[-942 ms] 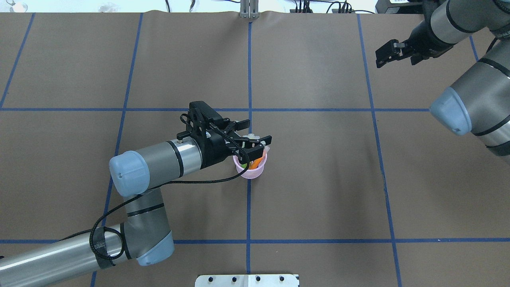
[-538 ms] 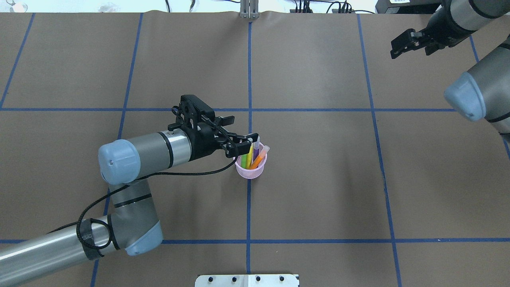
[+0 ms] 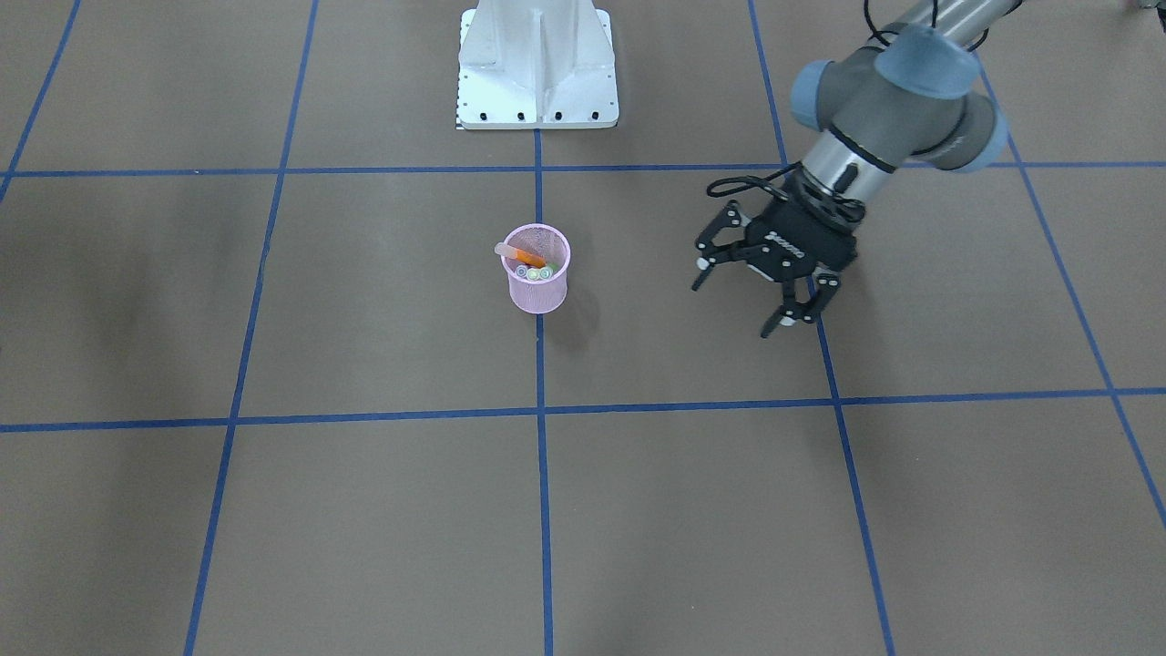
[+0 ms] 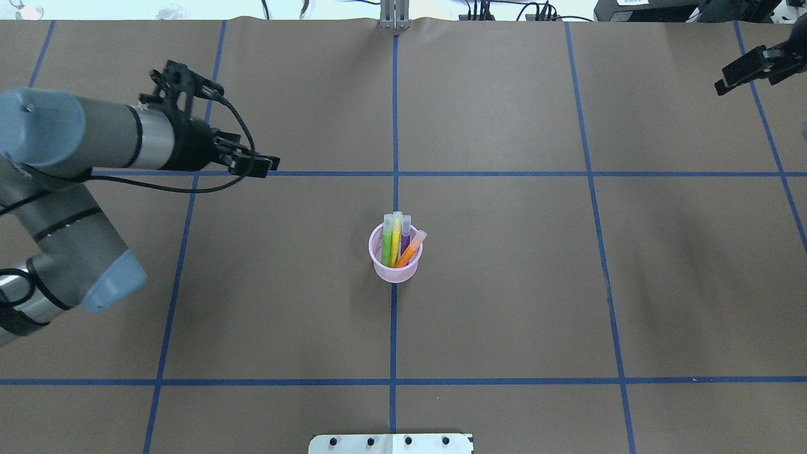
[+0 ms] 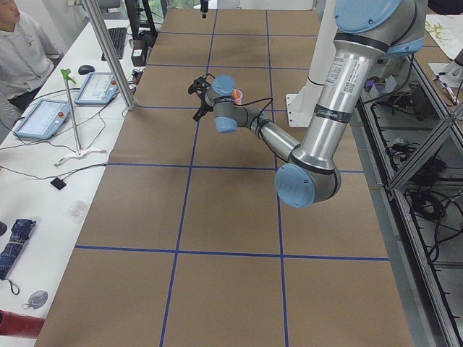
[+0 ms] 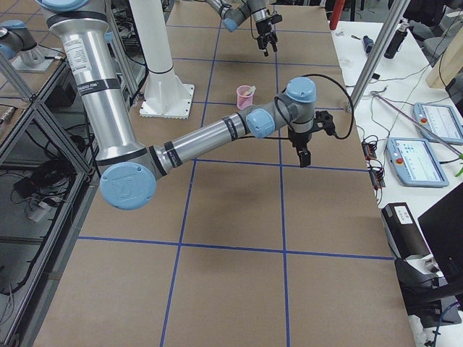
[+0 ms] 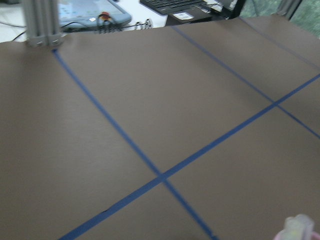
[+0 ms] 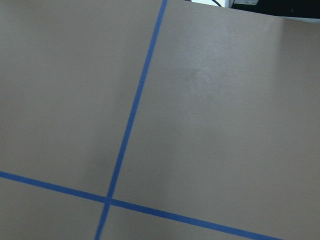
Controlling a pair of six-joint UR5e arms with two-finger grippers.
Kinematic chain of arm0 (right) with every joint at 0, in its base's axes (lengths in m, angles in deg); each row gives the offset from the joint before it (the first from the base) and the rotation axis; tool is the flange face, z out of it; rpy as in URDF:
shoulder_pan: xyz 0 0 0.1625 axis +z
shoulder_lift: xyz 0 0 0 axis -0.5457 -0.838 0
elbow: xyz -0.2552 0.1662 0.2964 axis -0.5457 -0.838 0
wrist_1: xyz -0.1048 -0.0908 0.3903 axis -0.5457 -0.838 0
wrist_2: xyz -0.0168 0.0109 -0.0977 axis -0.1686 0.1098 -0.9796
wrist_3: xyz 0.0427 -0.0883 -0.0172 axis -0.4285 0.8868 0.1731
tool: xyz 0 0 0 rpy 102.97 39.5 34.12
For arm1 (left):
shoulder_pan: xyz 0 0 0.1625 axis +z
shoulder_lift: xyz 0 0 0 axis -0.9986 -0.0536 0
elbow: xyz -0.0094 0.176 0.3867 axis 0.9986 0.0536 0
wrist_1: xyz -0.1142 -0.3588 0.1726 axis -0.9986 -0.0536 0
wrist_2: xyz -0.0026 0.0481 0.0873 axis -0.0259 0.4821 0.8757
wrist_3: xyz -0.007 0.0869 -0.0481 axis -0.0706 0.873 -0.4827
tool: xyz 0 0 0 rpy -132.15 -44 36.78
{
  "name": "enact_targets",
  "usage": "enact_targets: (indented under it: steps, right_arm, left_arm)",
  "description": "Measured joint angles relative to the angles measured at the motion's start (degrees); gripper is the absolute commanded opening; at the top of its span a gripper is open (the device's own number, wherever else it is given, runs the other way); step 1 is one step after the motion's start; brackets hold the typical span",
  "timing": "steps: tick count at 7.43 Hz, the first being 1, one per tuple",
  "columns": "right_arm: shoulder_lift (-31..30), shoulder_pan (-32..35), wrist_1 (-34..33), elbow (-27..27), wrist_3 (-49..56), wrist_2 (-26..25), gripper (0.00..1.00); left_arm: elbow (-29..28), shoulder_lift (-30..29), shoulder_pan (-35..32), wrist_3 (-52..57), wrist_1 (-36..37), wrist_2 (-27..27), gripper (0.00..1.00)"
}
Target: Collect pens into pen holder
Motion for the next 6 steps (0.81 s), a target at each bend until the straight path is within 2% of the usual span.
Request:
enact_targets:
  steps: [3,4,6]
  right_arm:
    - [-9.05,8.06,-0.55,-1.73,15.16,2.06,1.00]
    - [-11.50,9.93,-2.48,-1.94,18.17,2.15,1.00]
    - [-13.80,12.83,-10.93,-2.03,22.95,2.05,1.00]
  left_arm:
    - [3.43,8.60,-15.12,22.27,17.54,-13.59,0.98]
    - [3.44,10.88,-20.29,29.67,23.01,-16.76,0.99]
    - [3.48,14.52,-30.96,45.20,35.16,-19.25,1.00]
